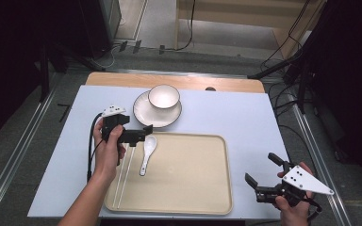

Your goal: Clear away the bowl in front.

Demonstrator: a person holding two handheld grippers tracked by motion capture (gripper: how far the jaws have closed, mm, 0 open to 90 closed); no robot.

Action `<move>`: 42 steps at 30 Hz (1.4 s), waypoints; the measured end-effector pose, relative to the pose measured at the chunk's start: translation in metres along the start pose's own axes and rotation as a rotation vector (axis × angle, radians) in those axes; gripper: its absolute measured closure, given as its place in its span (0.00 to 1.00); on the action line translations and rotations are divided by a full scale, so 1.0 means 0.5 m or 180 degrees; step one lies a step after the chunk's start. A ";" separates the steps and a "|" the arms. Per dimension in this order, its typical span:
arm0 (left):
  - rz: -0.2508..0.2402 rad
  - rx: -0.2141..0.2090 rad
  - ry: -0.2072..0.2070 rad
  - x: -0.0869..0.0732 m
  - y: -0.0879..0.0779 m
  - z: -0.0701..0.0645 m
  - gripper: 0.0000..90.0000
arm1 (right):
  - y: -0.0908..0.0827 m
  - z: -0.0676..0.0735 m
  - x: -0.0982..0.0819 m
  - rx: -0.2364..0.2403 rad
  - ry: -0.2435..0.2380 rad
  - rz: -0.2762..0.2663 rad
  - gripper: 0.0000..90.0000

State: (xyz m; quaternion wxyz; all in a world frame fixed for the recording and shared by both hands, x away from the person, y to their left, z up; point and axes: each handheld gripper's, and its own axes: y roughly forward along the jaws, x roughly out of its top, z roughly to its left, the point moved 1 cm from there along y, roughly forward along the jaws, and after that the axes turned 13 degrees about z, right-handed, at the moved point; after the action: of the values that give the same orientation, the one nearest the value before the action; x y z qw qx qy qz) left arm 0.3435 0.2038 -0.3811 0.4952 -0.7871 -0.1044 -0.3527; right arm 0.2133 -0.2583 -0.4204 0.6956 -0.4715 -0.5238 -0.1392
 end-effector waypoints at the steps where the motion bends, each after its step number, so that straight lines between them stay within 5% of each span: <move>1: 0.0014 0.0023 -0.0018 0.007 0.001 0.004 0.00 | 0.001 0.000 0.000 0.0004 -0.0007 0.0006 0.00; 9: 0.0084 0.0145 -0.0080 0.055 0.024 0.030 0.05 | 0.000 -0.003 -0.004 0.0004 0.0006 0.0022 0.00; 22: 0.0281 0.0029 -0.0101 0.112 0.080 0.052 0.07 | 0.001 -0.002 -0.003 0.0018 0.0004 0.0029 0.00; 36: 0.0483 0.0189 -0.0180 0.152 0.143 0.069 0.17 | 0.006 -0.001 -0.003 0.0029 0.0014 0.0065 0.00; 42: 0.0544 0.0314 -0.0340 0.160 0.169 0.082 0.23 | 0.007 -0.001 -0.004 0.0030 0.0017 0.0056 0.00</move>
State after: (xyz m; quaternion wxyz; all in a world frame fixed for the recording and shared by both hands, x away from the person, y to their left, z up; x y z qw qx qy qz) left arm 0.4639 0.1825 -0.3985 0.5554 -0.7854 -0.0805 -0.2611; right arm 0.2153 -0.2575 -0.4237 0.7005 -0.4724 -0.5184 -0.1319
